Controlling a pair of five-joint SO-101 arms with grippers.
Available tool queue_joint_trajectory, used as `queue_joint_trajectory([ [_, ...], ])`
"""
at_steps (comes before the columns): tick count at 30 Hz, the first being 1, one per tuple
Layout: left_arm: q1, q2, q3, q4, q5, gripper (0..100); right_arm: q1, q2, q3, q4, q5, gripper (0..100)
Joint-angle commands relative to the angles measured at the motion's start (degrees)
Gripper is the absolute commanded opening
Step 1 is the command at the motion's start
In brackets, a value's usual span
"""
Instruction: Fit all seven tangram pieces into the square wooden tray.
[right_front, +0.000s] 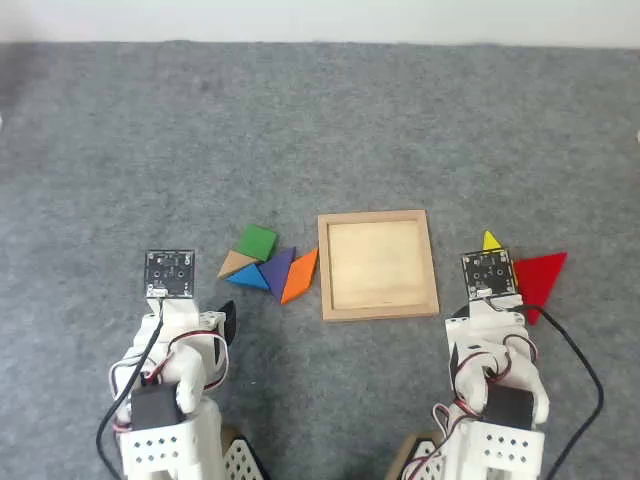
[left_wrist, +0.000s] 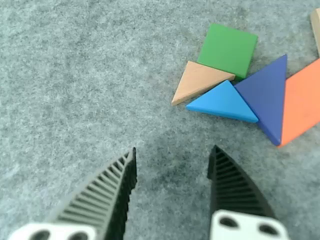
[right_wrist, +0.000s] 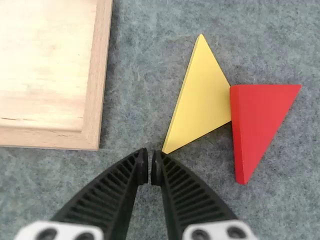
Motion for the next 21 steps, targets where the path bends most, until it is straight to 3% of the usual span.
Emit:
queue_joint_trajectory([
  [1, -0.1, -0.7, -0.7, 0.2, 0.4, 23, 0.6, -0.2, 1.0, 0.2, 0.4, 3.9],
  [21, 0.4, -0.7, -0.7, 0.2, 0.6, 23, 0.6, -0.2, 1.0, 0.2, 0.4, 3.9],
])
